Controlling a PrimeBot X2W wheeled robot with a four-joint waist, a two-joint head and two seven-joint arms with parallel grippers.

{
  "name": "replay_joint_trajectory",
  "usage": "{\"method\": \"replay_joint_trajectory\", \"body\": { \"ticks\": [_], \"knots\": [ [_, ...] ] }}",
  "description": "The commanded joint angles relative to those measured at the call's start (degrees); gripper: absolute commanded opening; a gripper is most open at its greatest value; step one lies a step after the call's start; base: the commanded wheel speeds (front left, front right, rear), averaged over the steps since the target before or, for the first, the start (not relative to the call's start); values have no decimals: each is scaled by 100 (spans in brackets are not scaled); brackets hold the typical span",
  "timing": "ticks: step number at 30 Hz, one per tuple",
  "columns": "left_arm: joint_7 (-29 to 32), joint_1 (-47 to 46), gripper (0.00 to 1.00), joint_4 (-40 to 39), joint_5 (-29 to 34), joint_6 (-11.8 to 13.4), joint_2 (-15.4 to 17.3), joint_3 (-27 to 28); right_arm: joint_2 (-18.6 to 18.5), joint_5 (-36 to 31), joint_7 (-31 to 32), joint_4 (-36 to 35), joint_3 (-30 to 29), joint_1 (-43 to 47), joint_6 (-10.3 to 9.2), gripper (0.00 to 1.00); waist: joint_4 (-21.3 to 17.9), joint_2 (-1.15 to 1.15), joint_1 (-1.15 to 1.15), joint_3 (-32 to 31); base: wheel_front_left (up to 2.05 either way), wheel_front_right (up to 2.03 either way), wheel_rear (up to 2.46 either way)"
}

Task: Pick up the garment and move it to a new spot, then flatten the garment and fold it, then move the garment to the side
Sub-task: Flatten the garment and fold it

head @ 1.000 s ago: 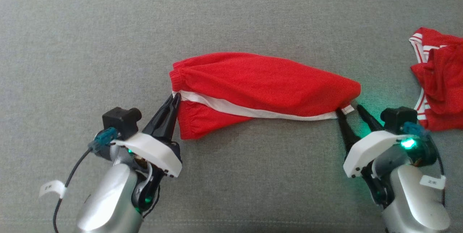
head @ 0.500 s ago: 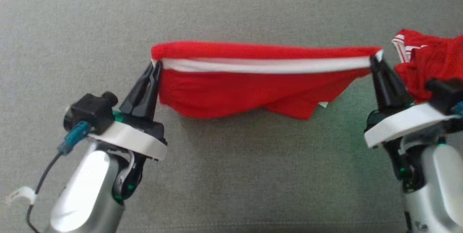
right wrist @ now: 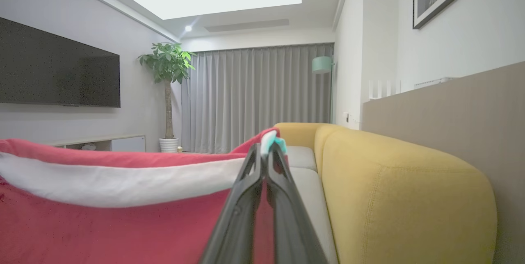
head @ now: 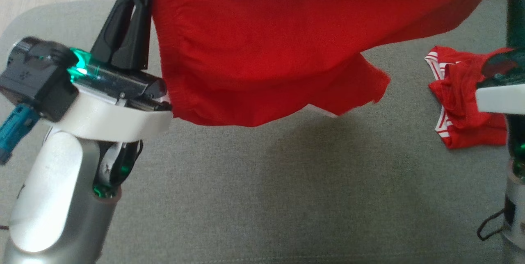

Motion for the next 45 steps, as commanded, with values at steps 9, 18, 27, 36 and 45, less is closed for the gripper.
{"method": "replay_joint_trajectory", "body": {
  "ticks": [9,18,27,36,45],
  "knots": [
    [76,-597,0,57,-57,125,79,350,24,-121,218,163,-30,-357,39,0,-35,0,0,125,0,0,0],
    [-284,-2168,0,1724,-68,-157,-179,329,155,18,-250,1839,291,-2133,39,0,-40,0,0,732,0,0,0],
    [-759,-4285,0,4068,188,-547,-590,532,539,186,-1635,4746,742,-4696,39,0,-122,0,0,1180,0,0,0],
    [-764,-4083,0,6201,195,-792,-1018,656,684,421,-2072,7343,1558,-4976,39,0,-141,0,0,1440,0,0,0],
    [-765,-2914,0,6824,64,-923,-1274,740,688,1342,-2628,8052,2662,-3568,39,0,-125,0,0,1503,0,0,0]
  ]
}}
